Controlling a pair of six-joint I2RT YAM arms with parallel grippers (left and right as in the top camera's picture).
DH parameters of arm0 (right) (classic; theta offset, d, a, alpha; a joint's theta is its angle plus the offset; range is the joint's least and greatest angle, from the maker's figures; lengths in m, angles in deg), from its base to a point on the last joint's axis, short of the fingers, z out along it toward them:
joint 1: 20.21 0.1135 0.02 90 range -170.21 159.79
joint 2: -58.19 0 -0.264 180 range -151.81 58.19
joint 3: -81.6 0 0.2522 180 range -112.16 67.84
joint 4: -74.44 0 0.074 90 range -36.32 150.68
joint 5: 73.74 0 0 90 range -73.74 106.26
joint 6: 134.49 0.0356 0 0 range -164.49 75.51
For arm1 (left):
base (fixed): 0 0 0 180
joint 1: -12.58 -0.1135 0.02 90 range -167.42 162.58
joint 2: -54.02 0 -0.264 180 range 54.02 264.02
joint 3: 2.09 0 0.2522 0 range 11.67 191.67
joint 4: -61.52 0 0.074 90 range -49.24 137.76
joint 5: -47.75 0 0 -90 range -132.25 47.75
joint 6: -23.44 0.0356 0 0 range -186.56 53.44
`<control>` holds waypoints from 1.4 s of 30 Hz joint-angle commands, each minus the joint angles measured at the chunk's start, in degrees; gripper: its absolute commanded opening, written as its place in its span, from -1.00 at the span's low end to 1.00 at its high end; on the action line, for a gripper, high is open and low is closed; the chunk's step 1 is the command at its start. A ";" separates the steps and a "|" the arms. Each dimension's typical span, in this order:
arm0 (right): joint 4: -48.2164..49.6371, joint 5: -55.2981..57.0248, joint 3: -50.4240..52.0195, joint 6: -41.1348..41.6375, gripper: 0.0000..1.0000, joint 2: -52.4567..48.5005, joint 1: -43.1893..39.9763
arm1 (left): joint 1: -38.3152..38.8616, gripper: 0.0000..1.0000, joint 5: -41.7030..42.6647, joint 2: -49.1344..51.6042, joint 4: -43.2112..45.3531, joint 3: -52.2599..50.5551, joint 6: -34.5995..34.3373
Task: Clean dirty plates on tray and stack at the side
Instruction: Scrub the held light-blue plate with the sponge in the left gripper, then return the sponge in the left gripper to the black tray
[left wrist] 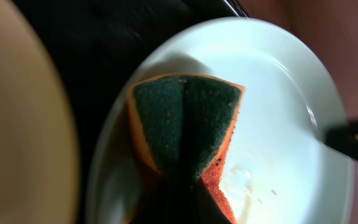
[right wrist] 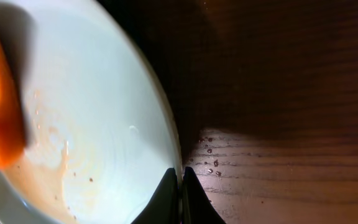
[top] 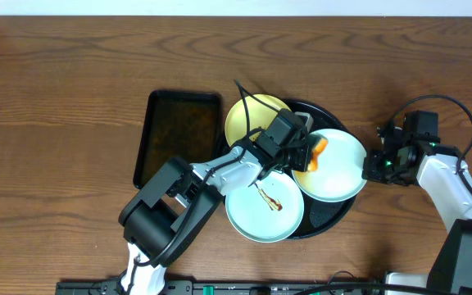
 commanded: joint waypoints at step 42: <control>4.48 0.04 -3.06 0.26 -0.97 5.09 -0.07 | -31.61 -0.85 -15.13 -28.46 -43.56 0.96 8.59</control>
